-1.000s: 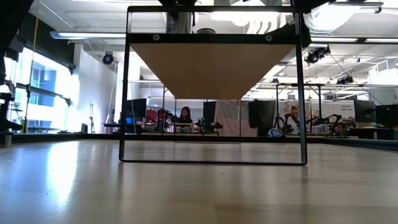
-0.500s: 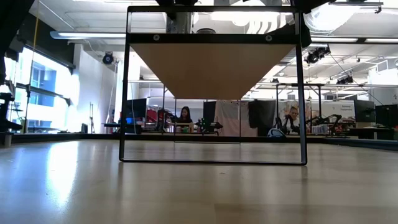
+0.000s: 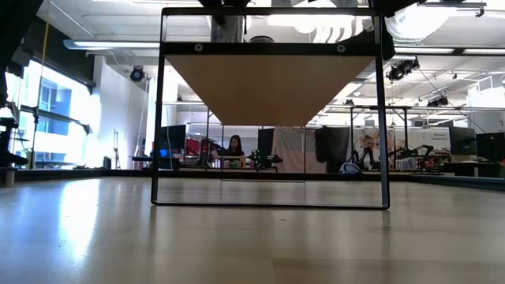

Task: Place canned beverage on shelf
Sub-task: Put the left white yellow soda can on the shelf

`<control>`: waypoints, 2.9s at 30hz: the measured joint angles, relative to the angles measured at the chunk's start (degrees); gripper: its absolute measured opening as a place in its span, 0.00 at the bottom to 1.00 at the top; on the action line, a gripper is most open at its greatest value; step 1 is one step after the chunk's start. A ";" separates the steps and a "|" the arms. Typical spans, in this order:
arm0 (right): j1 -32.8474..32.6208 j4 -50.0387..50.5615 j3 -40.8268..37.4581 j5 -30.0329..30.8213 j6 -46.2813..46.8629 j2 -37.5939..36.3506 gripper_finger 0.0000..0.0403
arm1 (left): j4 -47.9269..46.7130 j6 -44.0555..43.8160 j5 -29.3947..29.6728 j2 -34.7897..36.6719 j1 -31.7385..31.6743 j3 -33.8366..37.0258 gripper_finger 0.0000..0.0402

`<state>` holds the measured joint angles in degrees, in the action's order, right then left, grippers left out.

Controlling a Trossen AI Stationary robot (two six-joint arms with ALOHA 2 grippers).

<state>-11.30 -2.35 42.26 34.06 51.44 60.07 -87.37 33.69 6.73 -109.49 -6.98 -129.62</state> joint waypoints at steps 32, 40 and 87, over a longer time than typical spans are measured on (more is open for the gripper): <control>-0.02 0.02 0.00 -0.50 -0.24 0.00 0.98 | 0.33 1.77 0.35 0.07 0.00 0.00 0.59; -0.02 0.00 0.00 -0.50 -0.24 0.00 0.98 | 0.36 10.24 0.26 0.09 0.36 -0.02 0.58; -0.02 1.36 0.00 -0.66 1.22 0.00 0.98 | 3.91 17.66 -3.53 0.37 -3.34 0.13 0.58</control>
<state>-11.31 -0.99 42.26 33.41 52.66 60.07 -83.47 51.35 3.20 -109.12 -10.33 -129.49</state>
